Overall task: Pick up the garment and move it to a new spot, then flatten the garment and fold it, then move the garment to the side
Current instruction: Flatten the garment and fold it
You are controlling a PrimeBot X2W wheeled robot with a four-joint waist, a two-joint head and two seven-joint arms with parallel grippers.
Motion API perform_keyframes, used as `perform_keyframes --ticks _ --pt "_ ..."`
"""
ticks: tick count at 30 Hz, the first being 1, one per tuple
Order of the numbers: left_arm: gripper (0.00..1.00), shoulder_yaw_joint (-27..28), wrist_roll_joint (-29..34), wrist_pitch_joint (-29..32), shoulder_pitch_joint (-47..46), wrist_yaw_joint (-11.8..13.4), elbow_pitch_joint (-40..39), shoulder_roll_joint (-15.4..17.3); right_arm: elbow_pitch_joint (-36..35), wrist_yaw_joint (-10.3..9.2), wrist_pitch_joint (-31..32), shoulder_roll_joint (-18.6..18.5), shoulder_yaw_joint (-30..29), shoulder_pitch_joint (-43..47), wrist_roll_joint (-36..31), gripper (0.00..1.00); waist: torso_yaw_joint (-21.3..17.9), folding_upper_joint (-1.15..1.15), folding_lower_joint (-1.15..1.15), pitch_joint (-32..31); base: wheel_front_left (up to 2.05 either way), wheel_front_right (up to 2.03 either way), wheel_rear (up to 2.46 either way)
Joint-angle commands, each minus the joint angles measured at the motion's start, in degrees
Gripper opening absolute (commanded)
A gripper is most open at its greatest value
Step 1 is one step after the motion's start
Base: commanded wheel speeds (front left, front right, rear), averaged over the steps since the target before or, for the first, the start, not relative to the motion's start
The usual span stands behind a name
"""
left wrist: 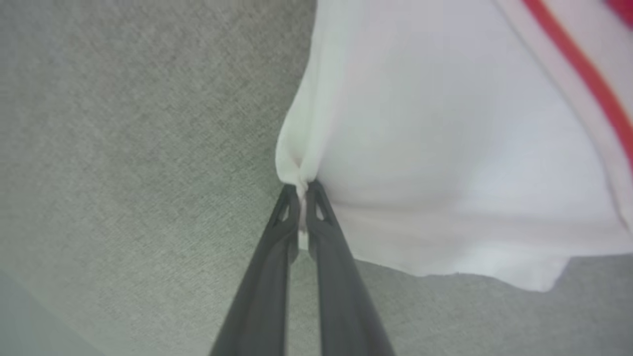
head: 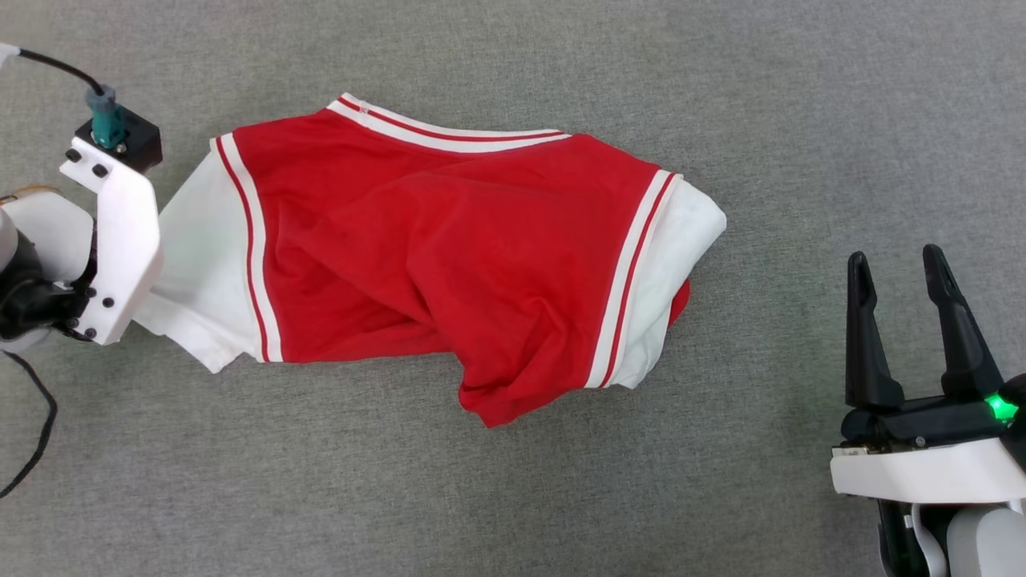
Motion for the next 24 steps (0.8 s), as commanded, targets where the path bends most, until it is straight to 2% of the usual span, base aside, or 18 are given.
perform_keyframes --ticks 1,2,7,11,12,13,14,15,19,22,24 --pt "0.21 -0.5 0.5 -0.7 2.0 0.4 0.8 -0.1 0.1 -0.04 -0.1 0.1 -0.1 0.5 -0.3 1.0 0.1 0.0 0.0 -0.1 0.0 0.0 0.0" --pt "1.0 -0.2 1.0 -2.6 2.0 0.5 1.2 -0.5 0.2 -0.04 -0.1 0.1 -0.3 0.7 -0.4 1.0 0.2 0.0 0.0 -0.3 0.0 0.0 0.0" --pt "1.0 2.6 4.5 -15.9 0.4 0.8 2.4 -2.5 0.4 -0.04 -0.1 0.1 -2.2 0.4 -0.9 1.0 1.6 0.0 0.0 -2.7 0.0 0.0 0.0" --pt "1.0 5.7 8.5 -32.1 0.8 3.7 2.1 -4.0 -0.3 -0.04 -0.1 0.1 -4.3 -0.1 -2.0 1.0 3.3 0.0 0.0 -5.9 0.0 0.0 0.0" --pt "1.0 7.9 9.6 -40.8 2.4 7.0 1.3 -5.0 -1.0 -0.04 -0.1 0.1 -5.2 -1.0 -3.5 1.0 4.0 0.0 0.0 -7.4 0.0 0.0 0.0" --pt "1.0 8.8 9.9 -44.7 3.7 8.8 0.7 -5.4 -1.5 -0.04 -0.1 0.1 -5.7 -1.5 -4.3 1.0 4.4 0.0 0.0 -8.2 0.0 0.0 0.0" --pt "1.0 8.8 9.9 -44.7 3.7 8.8 0.7 -5.4 -1.5 -0.04 -0.1 0.1 -5.7 -1.5 -4.3 1.0 4.4 0.0 0.0 -8.2 0.0 0.0 0.0" --pt "1.0 9.4 10.5 -48.1 4.8 10.6 0.0 -5.6 -2.0 -0.04 -0.1 0.1 -6.0 -2.1 -5.1 1.0 4.7 0.0 0.0 -8.8 0.0 0.0 0.0" --pt "1.0 11.8 11.2 -58.8 10.5 18.9 -4.0 -5.8 -3.5 -0.04 -0.1 0.1 -6.5 -5.5 -9.8 1.0 6.0 0.0 0.0 -10.9 0.0 0.0 0.0" --pt "1.0 13.6 10.6 -62.3 16.0 25.0 -7.2 -6.1 -4.1 -0.04 -0.1 -0.2 -5.8 -8.8 -13.0 1.0 6.9 0.0 0.0 -11.8 0.0 0.0 0.0" --pt "1.0 15.7 10.4 -63.5 19.5 28.8 -9.5 -6.2 -3.4 -0.05 -0.1 -2.5 -4.7 -11.2 -14.1 1.0 7.4 0.0 0.0 -12.2 0.0 0.0 0.0"
